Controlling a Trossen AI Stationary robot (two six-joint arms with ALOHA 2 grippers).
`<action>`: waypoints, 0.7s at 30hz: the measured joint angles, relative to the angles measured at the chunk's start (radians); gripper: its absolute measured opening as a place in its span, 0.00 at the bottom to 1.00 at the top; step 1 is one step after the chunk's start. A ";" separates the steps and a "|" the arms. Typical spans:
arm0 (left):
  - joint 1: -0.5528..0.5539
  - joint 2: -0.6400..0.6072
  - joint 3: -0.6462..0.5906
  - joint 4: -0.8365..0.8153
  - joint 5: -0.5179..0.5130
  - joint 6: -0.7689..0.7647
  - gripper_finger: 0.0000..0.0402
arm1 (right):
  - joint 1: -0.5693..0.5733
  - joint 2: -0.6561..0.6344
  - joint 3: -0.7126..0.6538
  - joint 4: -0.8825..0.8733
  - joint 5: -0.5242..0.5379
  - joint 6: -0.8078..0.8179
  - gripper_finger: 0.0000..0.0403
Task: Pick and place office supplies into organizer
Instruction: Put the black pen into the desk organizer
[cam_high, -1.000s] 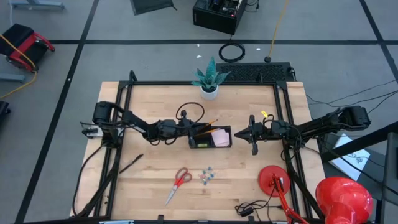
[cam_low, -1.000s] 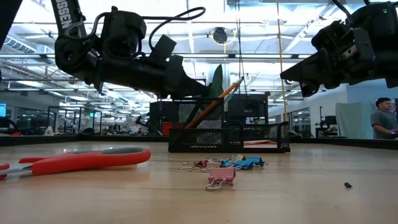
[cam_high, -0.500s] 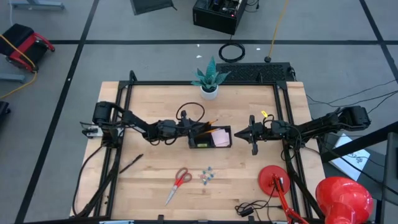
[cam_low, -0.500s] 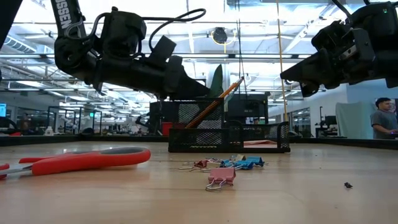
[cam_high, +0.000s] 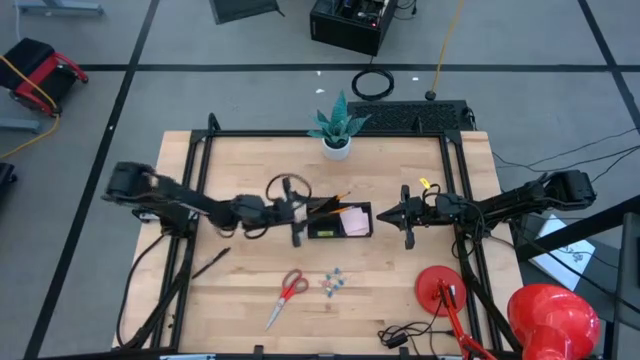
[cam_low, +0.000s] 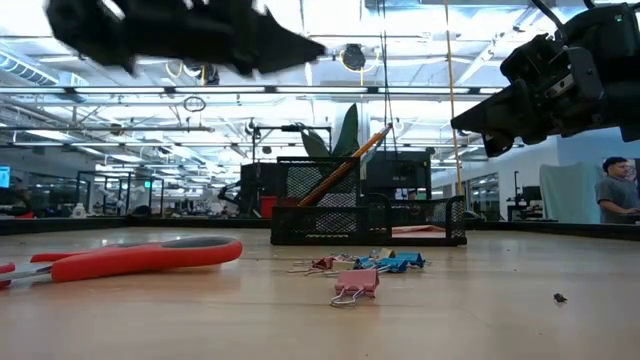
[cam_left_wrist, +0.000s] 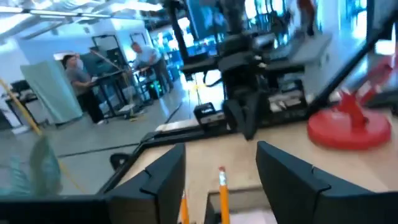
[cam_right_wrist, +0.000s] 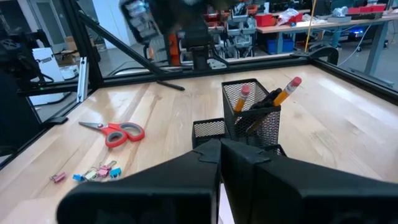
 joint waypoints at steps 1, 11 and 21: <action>-0.031 -0.056 0.000 -0.084 -0.051 0.028 0.47 | 0.000 0.000 0.000 0.000 0.000 0.000 0.01; -0.365 -0.472 0.001 -0.973 -0.471 -0.338 0.07 | 0.000 0.000 0.000 -0.006 0.000 0.026 0.01; -0.620 -0.516 0.001 -1.488 -0.389 -0.905 0.01 | 0.000 0.000 0.000 -0.040 0.000 0.038 0.01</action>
